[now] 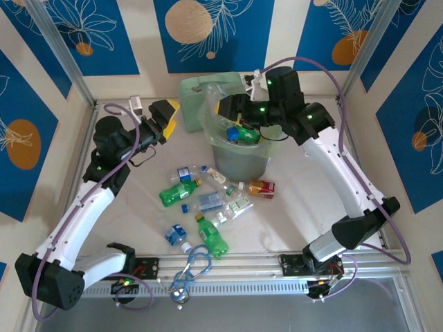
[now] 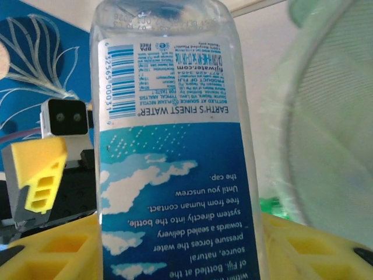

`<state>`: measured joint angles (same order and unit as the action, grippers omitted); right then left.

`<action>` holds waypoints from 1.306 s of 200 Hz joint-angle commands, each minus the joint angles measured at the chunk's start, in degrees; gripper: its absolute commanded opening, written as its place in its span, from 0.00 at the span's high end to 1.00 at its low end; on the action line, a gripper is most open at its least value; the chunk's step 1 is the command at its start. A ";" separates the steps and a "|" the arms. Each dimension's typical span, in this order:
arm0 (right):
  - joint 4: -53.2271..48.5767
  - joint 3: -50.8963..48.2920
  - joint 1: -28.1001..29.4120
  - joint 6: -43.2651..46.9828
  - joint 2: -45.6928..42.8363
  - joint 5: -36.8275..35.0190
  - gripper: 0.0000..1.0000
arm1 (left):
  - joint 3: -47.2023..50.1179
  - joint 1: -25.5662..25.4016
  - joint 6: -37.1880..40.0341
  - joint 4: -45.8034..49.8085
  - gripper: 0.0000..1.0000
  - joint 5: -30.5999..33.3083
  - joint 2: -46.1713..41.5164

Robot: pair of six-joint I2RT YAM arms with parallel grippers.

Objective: Put the plastic bottles in the bin

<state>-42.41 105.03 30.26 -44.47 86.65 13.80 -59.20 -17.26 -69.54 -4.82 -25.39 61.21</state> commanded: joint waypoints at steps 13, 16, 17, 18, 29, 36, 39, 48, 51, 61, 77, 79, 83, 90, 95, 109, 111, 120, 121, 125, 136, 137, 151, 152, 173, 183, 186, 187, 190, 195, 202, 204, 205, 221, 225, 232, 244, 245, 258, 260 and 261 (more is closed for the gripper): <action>-8.25 1.86 -1.43 6.23 -1.84 -6.79 0.45 | -3.19 0.02 10.53 16.85 0.00 4.67 -1.84; -8.89 2.04 -1.43 6.69 -1.76 -7.64 0.45 | -3.12 0.03 10.84 17.50 0.00 4.58 -1.86; -9.12 2.07 -1.48 6.86 -1.71 -7.91 0.45 | -3.08 -0.02 11.06 17.71 0.00 4.57 -1.87; -9.28 2.13 -1.45 6.99 -1.69 -8.18 0.45 | -3.05 0.01 11.20 17.85 0.00 4.56 -1.88; -10.96 2.28 -1.43 8.49 -1.49 -10.99 0.45 | -2.73 -0.07 12.51 20.18 0.00 4.60 -2.13; -11.80 2.16 -1.43 9.31 -1.40 -12.79 0.45 | -2.46 -0.07 13.24 21.95 0.00 5.00 -2.19; -12.08 2.06 -1.48 9.57 -1.33 -13.56 0.45 | -2.37 -0.14 13.45 22.79 0.00 5.24 -2.27; -12.81 1.59 -1.76 10.15 -1.23 -15.55 0.44 | -2.07 -0.07 14.08 25.69 0.00 6.22 -2.32; -12.98 1.49 -1.97 10.31 -1.12 -16.03 0.44 | -2.02 -0.06 14.44 26.64 0.00 6.43 -2.32; -13.26 0.92 -2.60 10.84 -0.75 -16.97 0.44 | -1.73 -0.13 15.40 29.26 0.00 6.96 -2.19; -13.49 0.70 -3.58 11.32 -0.18 -17.75 0.44 | -0.81 -0.13 16.68 32.76 0.00 7.91 -2.56; -13.49 0.61 -3.68 11.35 -0.11 -17.76 0.44 | -0.69 -0.12 16.77 33.25 0.00 8.01 -2.65; -13.49 0.61 -3.92 11.49 0.07 -17.91 0.44 | -0.39 -0.11 17.09 34.00 0.00 8.26 -2.88; -13.55 0.69 -4.14 11.72 0.42 -18.25 0.43 | 0.07 -0.08 17.68 35.68 0.00 8.98 -3.37; -13.65 0.89 -4.23 11.85 0.68 -18.43 0.42 | 0.41 -0.08 18.12 36.98 0.00 9.62 -3.69; -13.99 1.30 -4.56 12.19 1.47 -19.02 0.40 | 1.29 -0.06 19.26 41.13 0.00 11.64 -4.77; -14.01 1.31 -4.59 12.16 1.60 -19.11 0.40 | 1.35 -0.13 19.44 41.71 0.00 11.86 -4.89; -14.18 1.50 -4.75 12.28 2.04 -19.54 0.38 | 1.63 -0.07 20.18 44.61 0.00 13.23 -5.58; -14.23 1.54 -4.76 12.29 2.08 -19.57 0.38 | 1.63 -0.06 20.25 44.97 0.00 13.37 -5.62; -14.19 1.57 -4.85 12.37 2.27 -19.75 0.37 | 1.71 -0.08 20.57 46.18 0.00 13.78 -5.99; -14.30 1.62 -5.12 12.39 2.71 -20.34 0.36 | 2.13 -0.08 21.51 48.86 0.00 14.65 -7.12; -14.29 1.64 -5.12 12.39 2.77 -20.37 0.35 | 2.19 -0.11 21.53 49.03 0.00 14.75 -7.23; -14.04 1.58 -5.71 12.56 3.45 -20.73 0.32 | 3.51 -0.14 22.04 51.99 0.00 16.07 -8.74; -14.02 1.58 -5.77 12.56 3.49 -20.74 0.32 | 3.67 -0.14 22.06 52.18 0.00 16.16 -8.87; -13.78 2.46 -6.44 12.56 4.72 -20.92 0.23 | 6.06 -0.30 21.66 55.67 0.01 16.69 -10.33; -14.15 3.63 -6.45 12.48 5.42 -21.17 0.21 | 6.90 -0.60 20.71 57.00 0.03 16.98 -11.29; -14.33 4.06 -6.40 12.48 5.57 -21.11 0.20 | 7.17 -0.70 20.39 57.39 0.03 17.22 -11.65; -14.39 4.18 -6.42 12.48 5.60 -21.10 0.20 | 7.26 -0.77 20.27 57.56 0.03 17.30 -11.78; -14.51 4.51 -6.46 12.48 5.76 -21.03 0.20 | 7.50 -0.84 19.91 57.95 0.03 17.67 -12.10; -14.67 5.18 -6.32 12.48 5.80 -20.93 0.20 | 7.87 -1.05 19.30 58.93 0.03 18.30 -12.82; -14.67 5.76 -6.07 12.34 5.71 -20.85 0.19 | 8.42 -1.28 18.57 60.27 0.04 19.12 -13.61; -14.64 5.96 -6.02 12.38 5.67 -20.84 0.19 | 8.56 -1.35 18.41 60.69 0.04 19.32 -13.87; -14.63 5.97 -5.97 12.38 5.65 -20.84 0.19 | 8.65 -1.36 18.31 60.88 0.04 19.41 -13.99; -14.33 6.82 -4.92 12.06 4.74 -19.91 0.19 | 10.22 -1.94 17.45 64.16 0.06 21.08 -15.35; -14.13 6.85 -4.47 12.04 4.37 -19.60 0.19 | 10.67 -2.17 17.22 64.90 0.06 21.39 -15.56; -13.64 6.77 -3.49 12.08 3.62 -19.22 0.20 | 11.59 -2.35 17.02 65.72 0.08 21.60 -15.92; -12.69 6.34 -1.19 12.41 2.33 -18.83 0.20 | 13.24 -2.60 16.29 66.14 0.11 21.56 -16.23; -12.61 6.29 -0.96 12.49 2.18 -18.78 0.20 | 13.46 -2.65 16.19 66.11 0.11 21.54 -16.26; -11.46 5.17 2.43 12.98 0.64 -18.77 0.20 | 15.53 -2.89 14.94 65.29 0.12 20.73 -15.95; -11.29 4.94 3.03 13.00 0.41 -18.74 0.20 | 15.81 -2.92 14.65 65.16 0.12 20.55 -15.88; -11.16 4.84 3.30 13.04 0.30 -18.69 0.20 | 15.97 -2.94 14.49 65.00 0.12 20.46 -15.83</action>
<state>-55.72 109.93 28.38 -32.49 91.15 -6.33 -46.50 -19.42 -52.05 57.14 -5.74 45.30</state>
